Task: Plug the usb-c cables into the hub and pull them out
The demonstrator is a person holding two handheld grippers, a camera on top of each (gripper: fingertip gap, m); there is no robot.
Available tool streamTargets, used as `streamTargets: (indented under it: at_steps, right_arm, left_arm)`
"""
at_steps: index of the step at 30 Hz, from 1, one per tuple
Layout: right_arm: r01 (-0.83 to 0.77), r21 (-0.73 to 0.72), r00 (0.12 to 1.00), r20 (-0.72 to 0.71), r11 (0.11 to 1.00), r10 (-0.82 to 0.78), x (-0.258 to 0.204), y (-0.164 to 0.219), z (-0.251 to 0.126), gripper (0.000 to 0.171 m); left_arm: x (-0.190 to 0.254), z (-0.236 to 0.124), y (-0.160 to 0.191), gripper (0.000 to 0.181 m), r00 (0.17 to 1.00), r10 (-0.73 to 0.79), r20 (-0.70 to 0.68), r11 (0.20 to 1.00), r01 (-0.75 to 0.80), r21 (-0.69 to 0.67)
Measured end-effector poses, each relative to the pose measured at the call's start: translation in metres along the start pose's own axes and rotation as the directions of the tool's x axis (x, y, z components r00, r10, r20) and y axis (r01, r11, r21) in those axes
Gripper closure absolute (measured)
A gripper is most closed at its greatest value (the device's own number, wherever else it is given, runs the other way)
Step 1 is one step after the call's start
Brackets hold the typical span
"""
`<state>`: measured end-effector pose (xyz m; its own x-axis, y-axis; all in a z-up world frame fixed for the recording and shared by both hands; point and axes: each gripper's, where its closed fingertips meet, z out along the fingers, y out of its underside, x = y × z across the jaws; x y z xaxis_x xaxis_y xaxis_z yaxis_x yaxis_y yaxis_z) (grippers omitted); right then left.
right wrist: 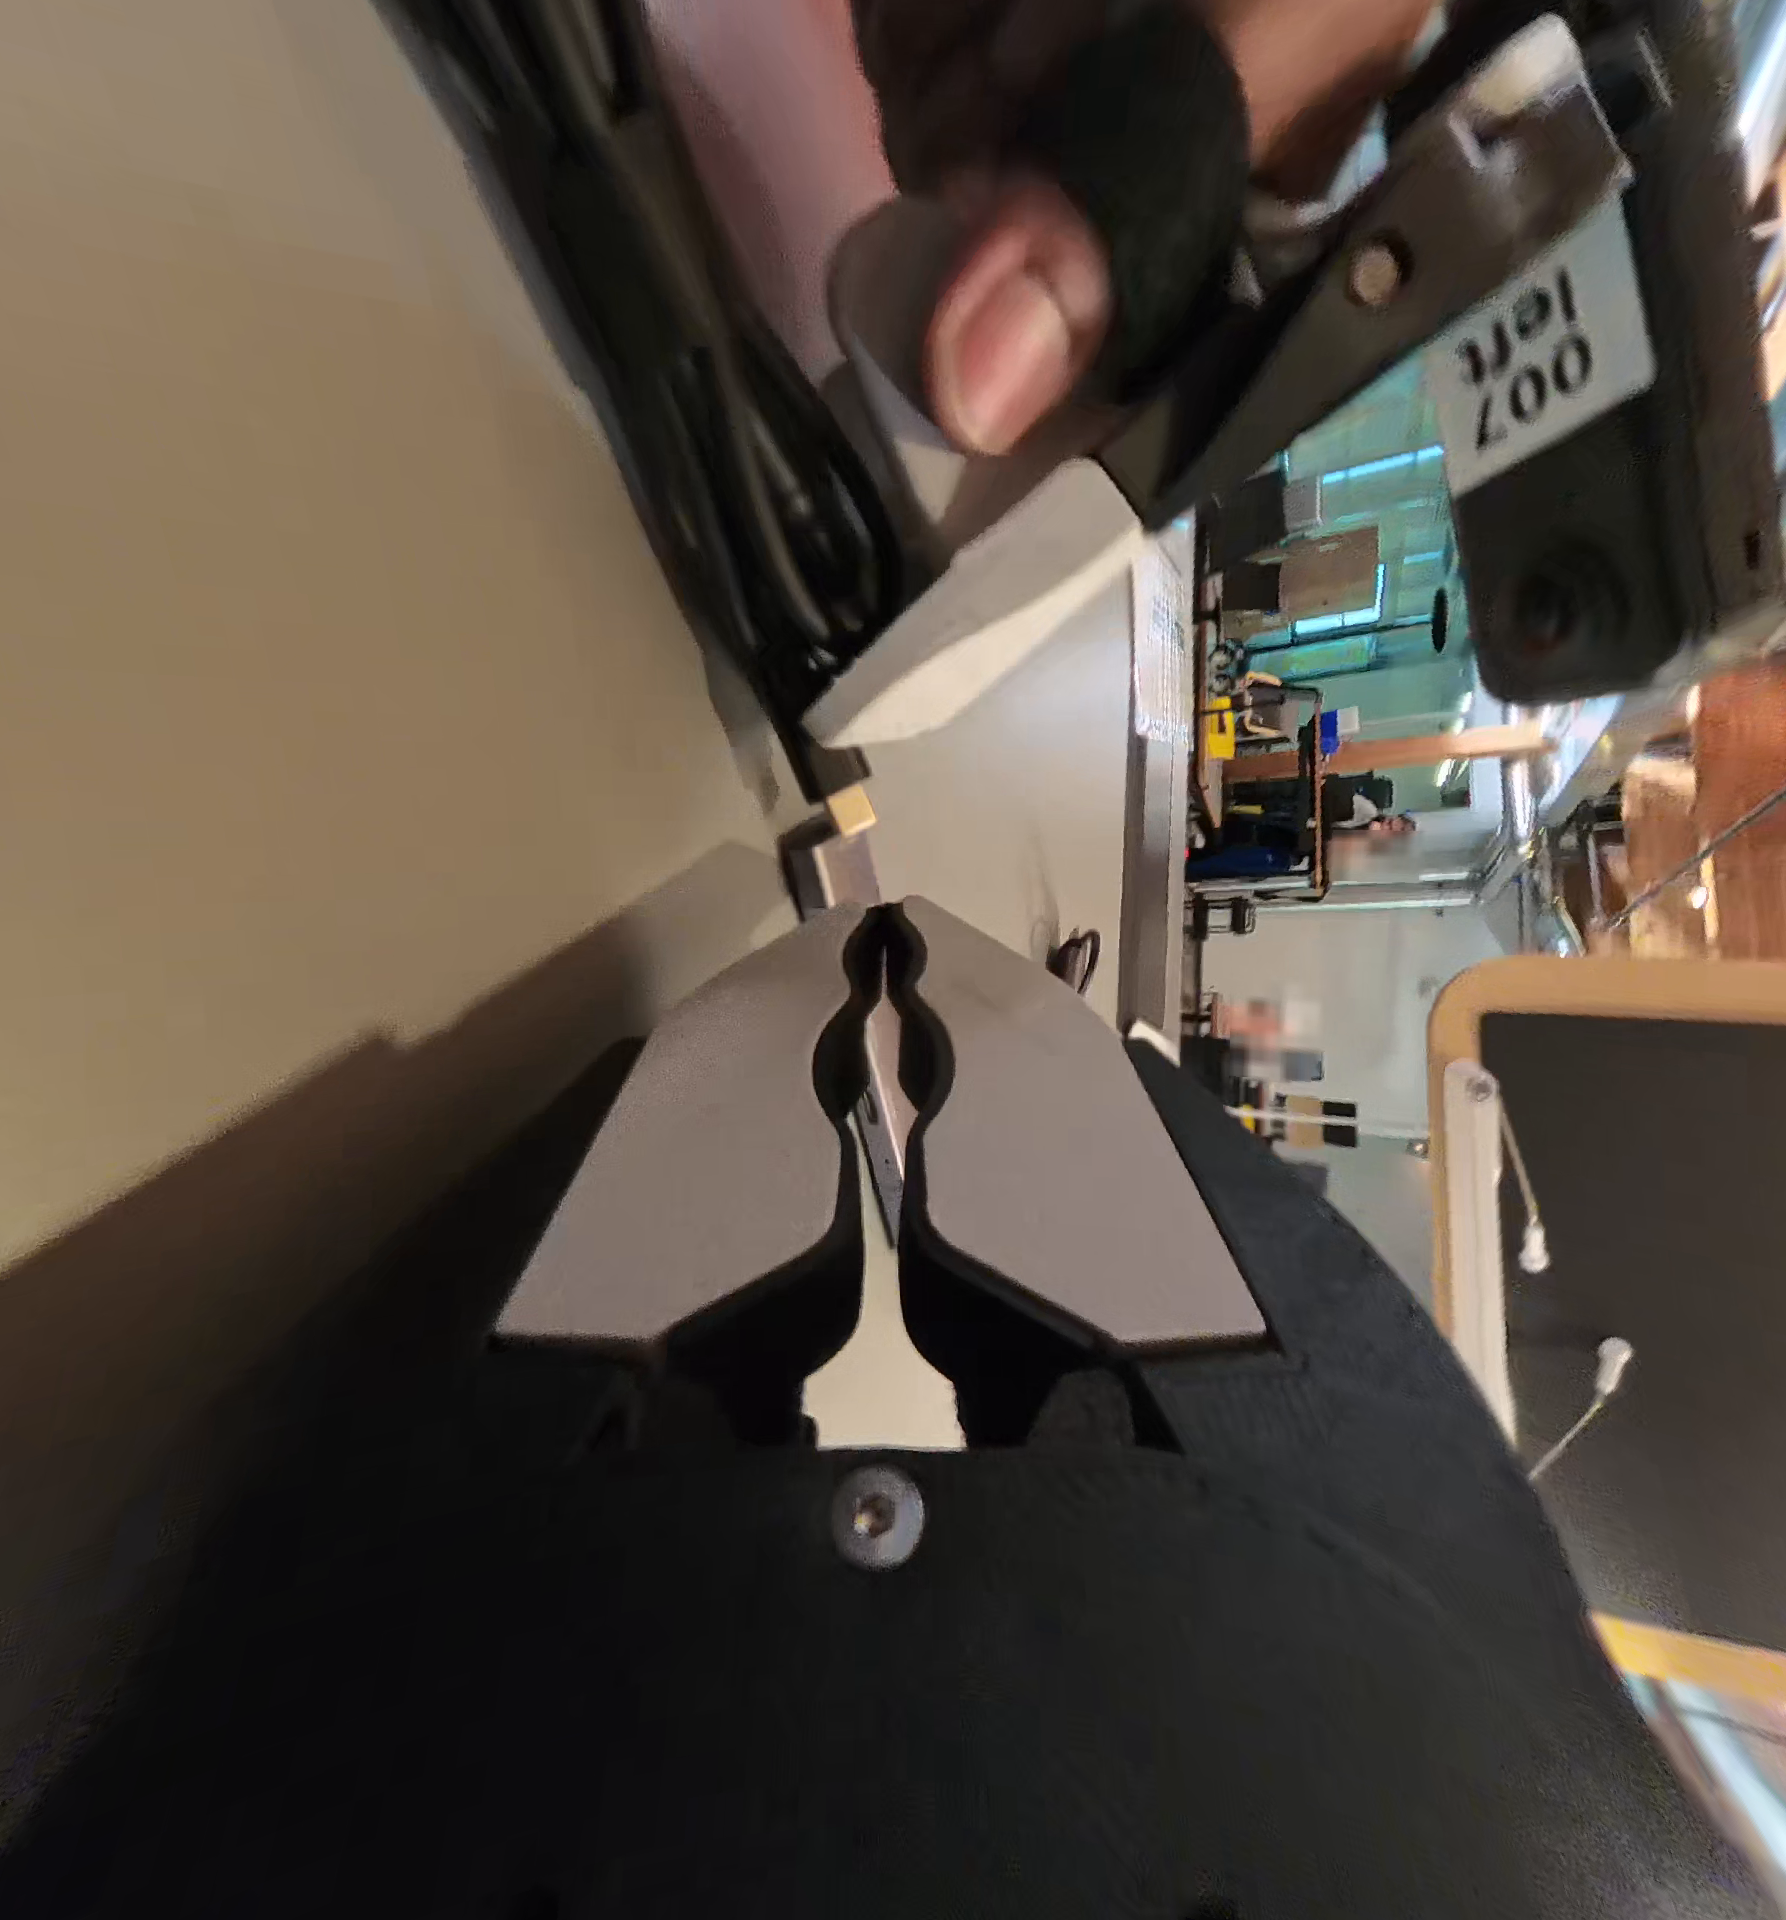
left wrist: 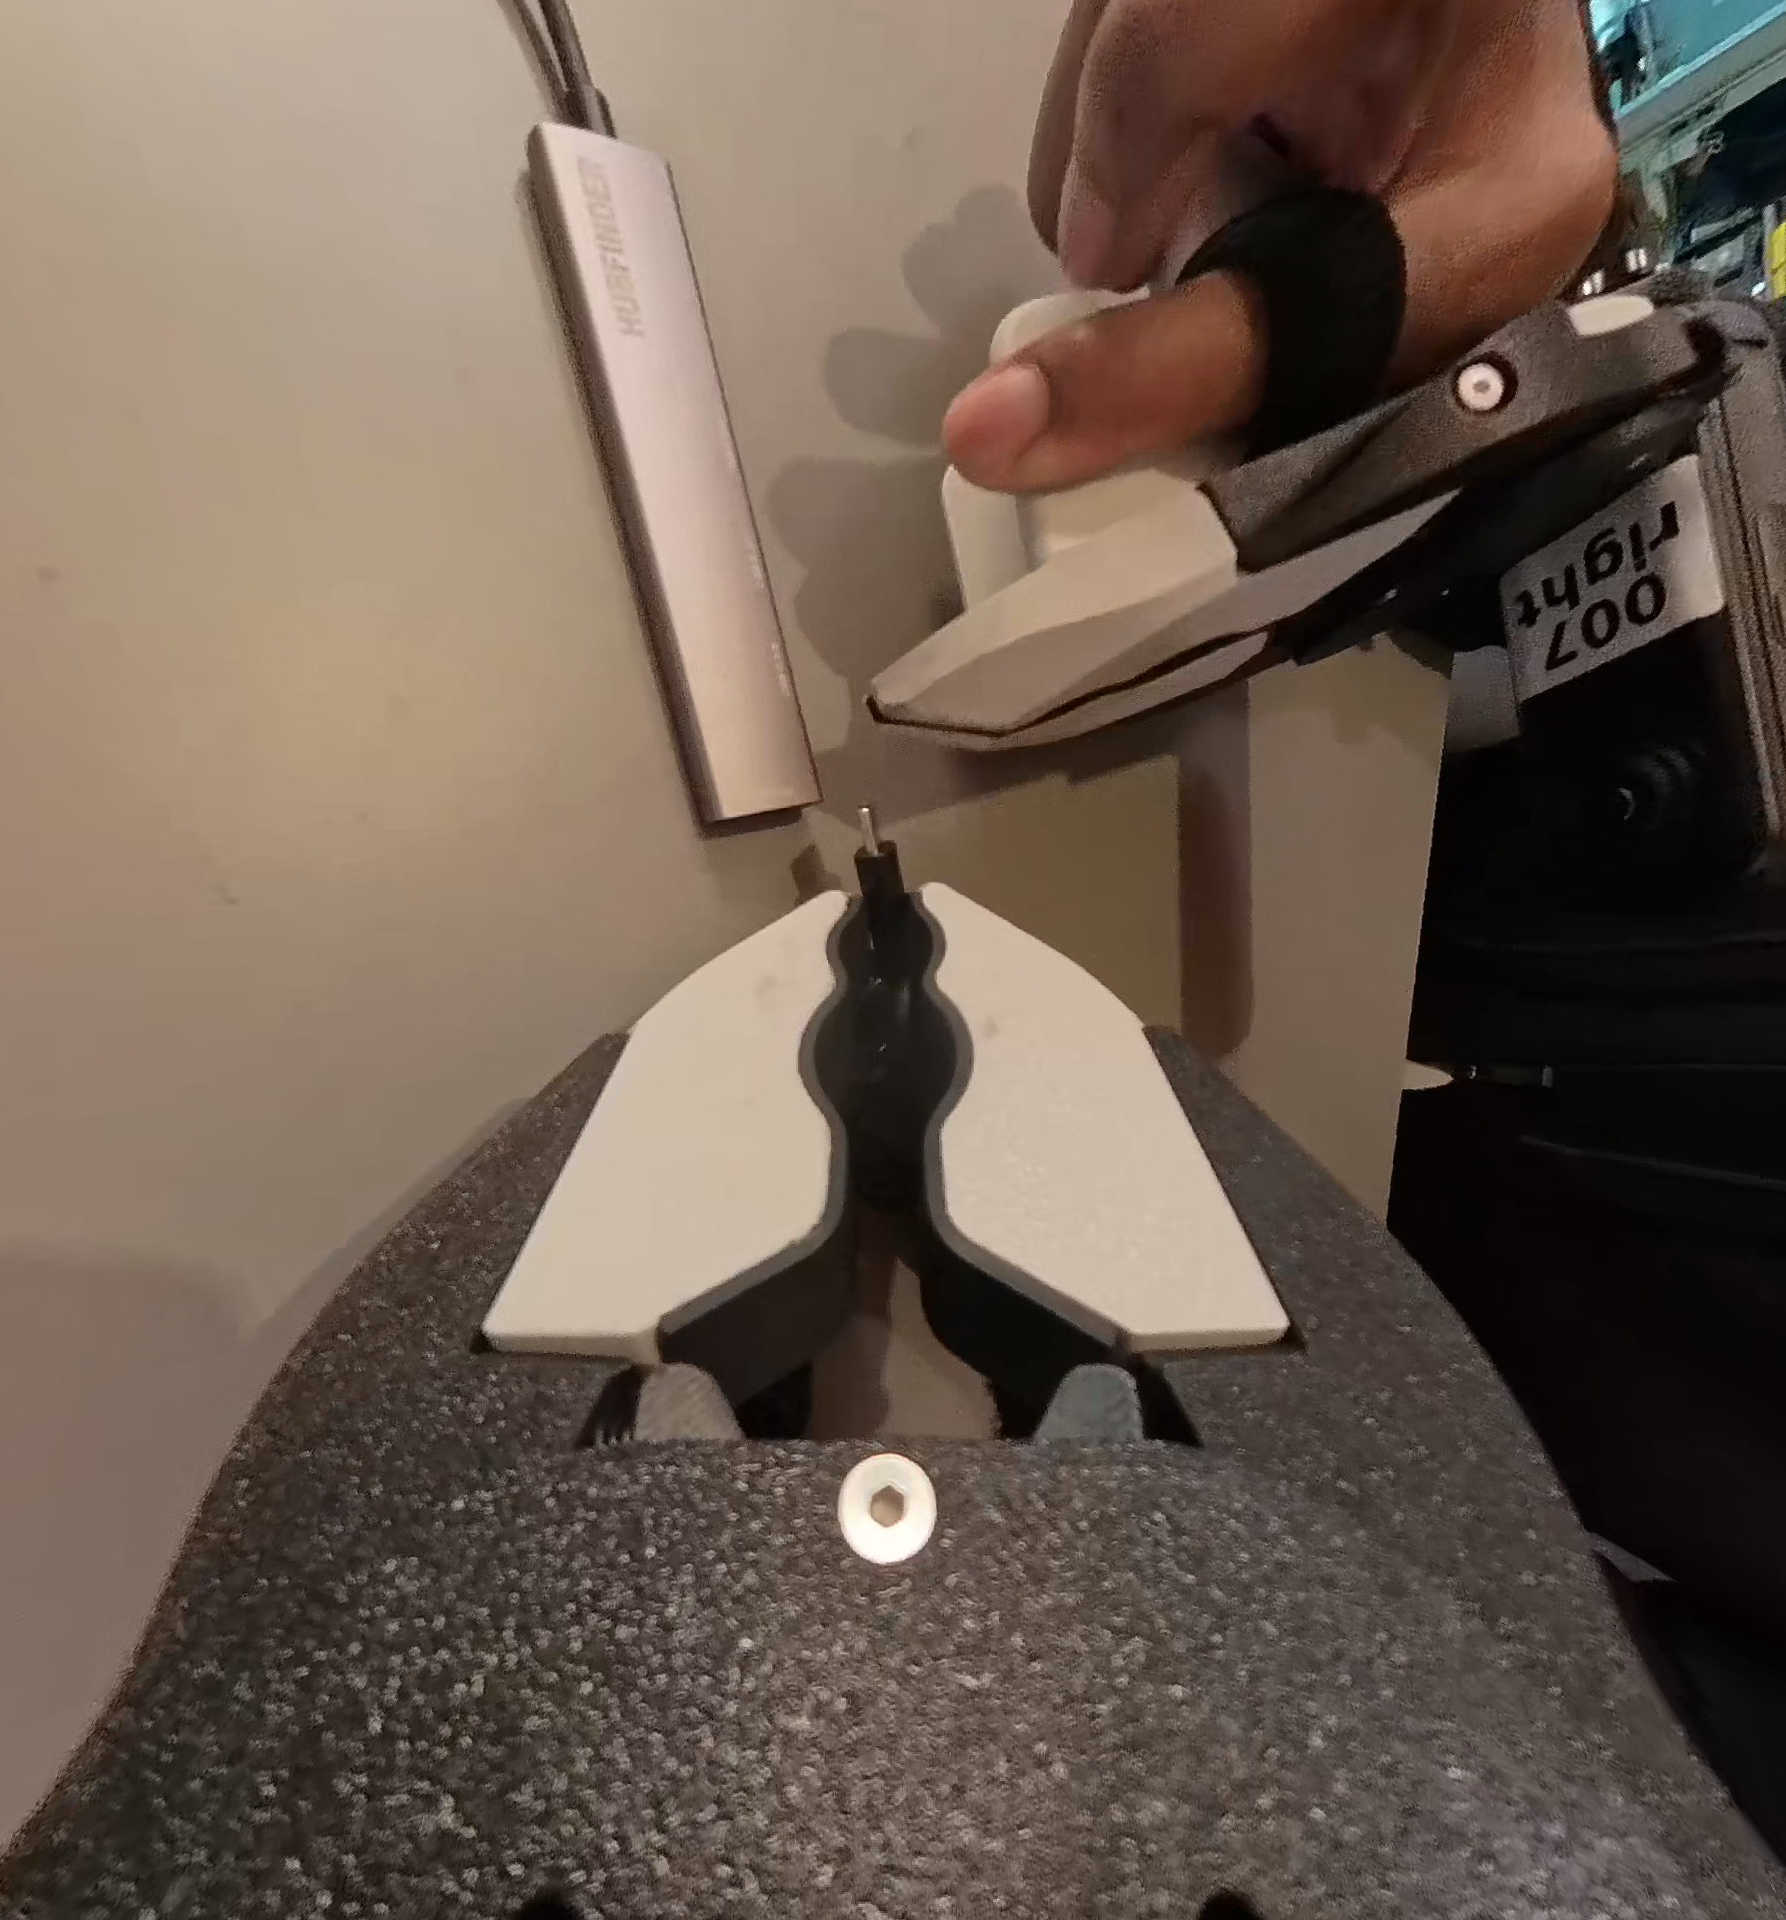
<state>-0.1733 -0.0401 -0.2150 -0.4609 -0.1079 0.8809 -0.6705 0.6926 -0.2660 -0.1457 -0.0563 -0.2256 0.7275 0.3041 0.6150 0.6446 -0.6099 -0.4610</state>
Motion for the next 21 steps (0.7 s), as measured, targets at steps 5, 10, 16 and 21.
streamTargets:
  at_steps: [5,10,16,21]
  right_arm:
    - [-0.246,-0.028,0.966,0.069,0.969,0.248,0.0,0.016,0.007,0.165]
    - [-0.395,-0.01,0.885,0.265,0.919,0.383,0.002,0.013,0.012,0.14]
    - [-0.448,0.081,0.879,0.223,0.89,0.422,0.008,-0.004,0.012,0.131]
    - [-0.194,0.129,0.981,0.053,0.972,0.189,0.01,-0.01,0.014,0.135]
  left_arm:
    - [-0.004,-0.002,0.0,0.173,0.998,-0.027,-0.048,0.999,0.029,0.041]
    - [-0.005,-0.004,-0.002,0.173,0.995,-0.015,-0.104,0.996,0.023,0.083]
    - [-0.007,-0.012,-0.004,0.174,0.991,-0.004,-0.135,0.99,0.022,0.136]
    - [-0.002,-0.012,-0.003,0.173,0.985,0.01,-0.173,0.99,0.014,0.138]
